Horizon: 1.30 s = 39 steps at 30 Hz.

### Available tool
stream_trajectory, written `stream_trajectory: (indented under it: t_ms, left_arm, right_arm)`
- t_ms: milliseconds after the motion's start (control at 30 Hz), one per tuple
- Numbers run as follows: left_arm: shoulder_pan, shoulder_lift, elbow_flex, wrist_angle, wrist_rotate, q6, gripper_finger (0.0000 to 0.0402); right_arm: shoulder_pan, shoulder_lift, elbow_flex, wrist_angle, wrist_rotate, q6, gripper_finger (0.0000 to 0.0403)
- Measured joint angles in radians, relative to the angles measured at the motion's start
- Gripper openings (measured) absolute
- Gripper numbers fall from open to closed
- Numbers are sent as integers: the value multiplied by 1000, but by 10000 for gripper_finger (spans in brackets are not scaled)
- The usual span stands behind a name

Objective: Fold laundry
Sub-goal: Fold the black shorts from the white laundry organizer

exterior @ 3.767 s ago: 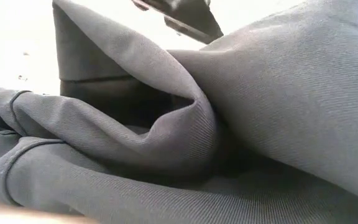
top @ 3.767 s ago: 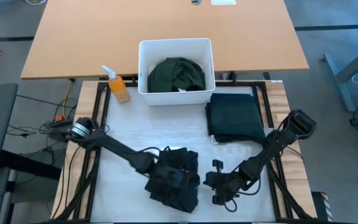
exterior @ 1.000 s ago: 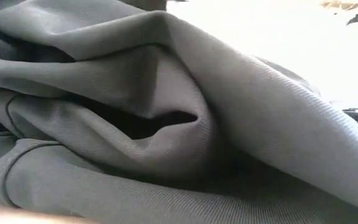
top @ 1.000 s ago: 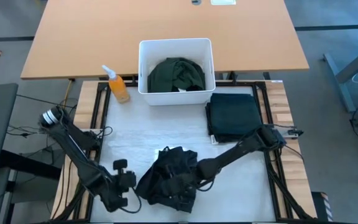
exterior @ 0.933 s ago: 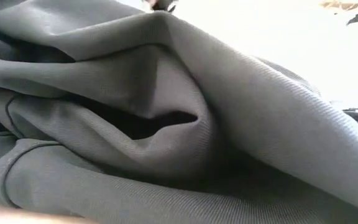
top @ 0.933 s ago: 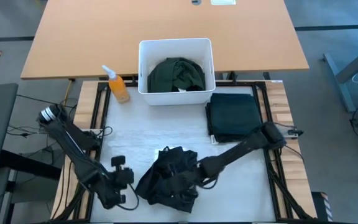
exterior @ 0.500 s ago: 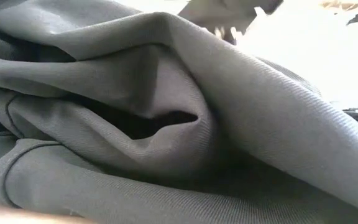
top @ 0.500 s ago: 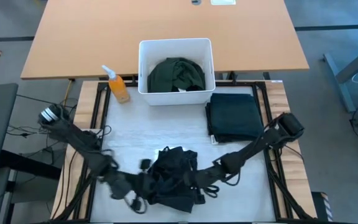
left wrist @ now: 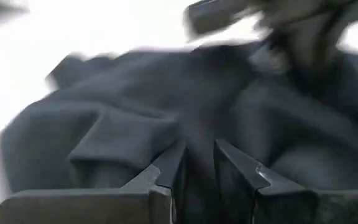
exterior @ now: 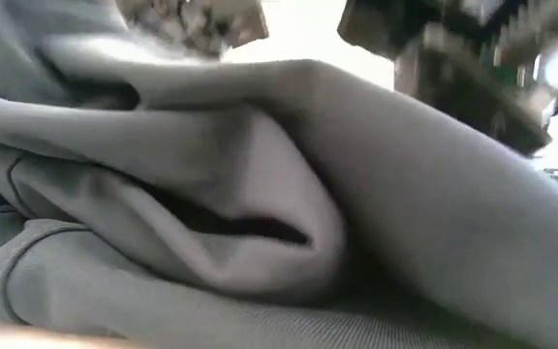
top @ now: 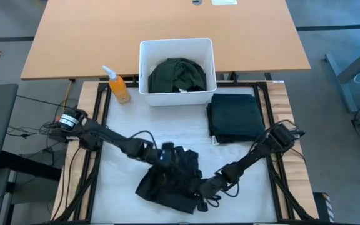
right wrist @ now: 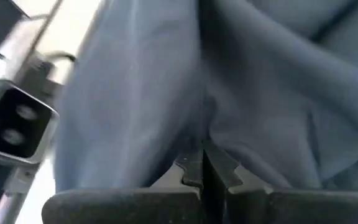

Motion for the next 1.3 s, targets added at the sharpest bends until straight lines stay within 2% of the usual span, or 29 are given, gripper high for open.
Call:
stream_trajectory:
  t_ms: [167,300,433,500,567,633,700,800,867,967,1133,1200,1300]
  left_arm:
    - [-3,-60,-1,-286,-162,-101,43]
    - [-50,-92,-1,-403,-273,-213,10]
    - [-135,-116,-8,-452,-474,-328,3]
    - [-184,-145,-55,-451,-583,-413,1]
    - [-224,-194,-133,-443,-640,-514,0]
    - [-248,-259,-221,-335,-651,-569,0]
    - [-259,-327,-311,-88,-634,-521,0]
    - [-251,-370,-429,423,-517,-309,0]
    - [-225,-351,-464,626,-442,-211,0]
    - [-158,-291,-457,636,-345,-173,0]
    - [-38,-152,-373,541,2,-147,0]
    - [-4,-121,-340,454,40,-119,0]
    - [56,-100,-289,349,15,-60,0]
  right_arm:
    - [0,-28,-1,-74,-12,-23,20]
    - [-1,-82,-1,-120,8,-96,20]
    - [-5,-145,-10,-143,40,-169,20]
    - [-7,-177,-39,-120,60,-183,20]
    - [-7,-204,-76,-61,77,-201,20]
    - [-18,-220,-119,43,91,-208,20]
    - [-36,-217,-138,161,71,-209,20]
    - [-65,-169,-126,300,5,-224,20]
    - [-79,-119,-89,310,-12,-227,20]
    - [-91,-38,-7,292,-19,-236,20]
    - [-102,48,122,190,-24,-258,20]
    - [-105,72,179,141,-27,-262,20]
    - [-105,105,258,69,-35,-282,20]
